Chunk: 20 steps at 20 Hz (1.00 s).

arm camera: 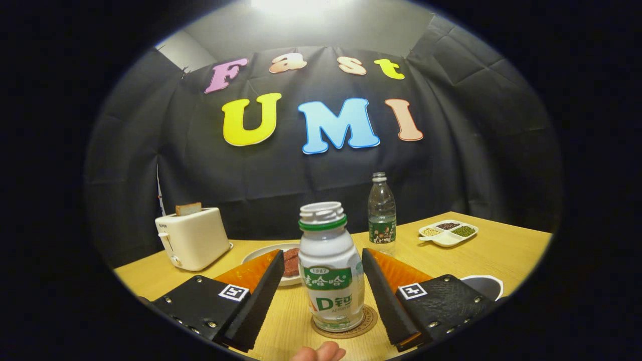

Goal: Take the bottle from table, then pour the juice into the cup, finally place the bottle on the coaster

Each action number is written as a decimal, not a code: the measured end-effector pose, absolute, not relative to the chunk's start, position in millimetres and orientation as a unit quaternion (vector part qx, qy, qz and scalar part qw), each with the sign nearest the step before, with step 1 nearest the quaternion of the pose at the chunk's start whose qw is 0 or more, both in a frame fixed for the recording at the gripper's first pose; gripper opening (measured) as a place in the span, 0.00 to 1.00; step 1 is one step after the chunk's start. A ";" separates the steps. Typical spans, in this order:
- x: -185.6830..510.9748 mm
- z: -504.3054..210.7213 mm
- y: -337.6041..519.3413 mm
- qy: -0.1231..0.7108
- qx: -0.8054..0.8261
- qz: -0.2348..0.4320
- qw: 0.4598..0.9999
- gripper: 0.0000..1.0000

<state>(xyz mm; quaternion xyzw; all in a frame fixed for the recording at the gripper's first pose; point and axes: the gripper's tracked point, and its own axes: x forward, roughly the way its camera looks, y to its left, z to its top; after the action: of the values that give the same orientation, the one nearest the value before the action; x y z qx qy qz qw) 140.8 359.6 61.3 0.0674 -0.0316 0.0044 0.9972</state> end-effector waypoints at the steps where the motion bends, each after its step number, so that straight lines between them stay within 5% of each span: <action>1: 137.0 72.0 360.5 -0.043 0.073 0.007 0.996 0.95; 12: 83.5 186.3 336.4 -0.137 0.070 -0.009 0.988 0.95; 20: 54.2 195.8 253.0 -0.163 0.035 -0.020 0.986 0.95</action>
<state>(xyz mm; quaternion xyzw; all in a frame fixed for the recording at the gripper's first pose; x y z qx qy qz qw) 54.2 253.0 195.8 0.0347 -0.1625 -0.0201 0.9859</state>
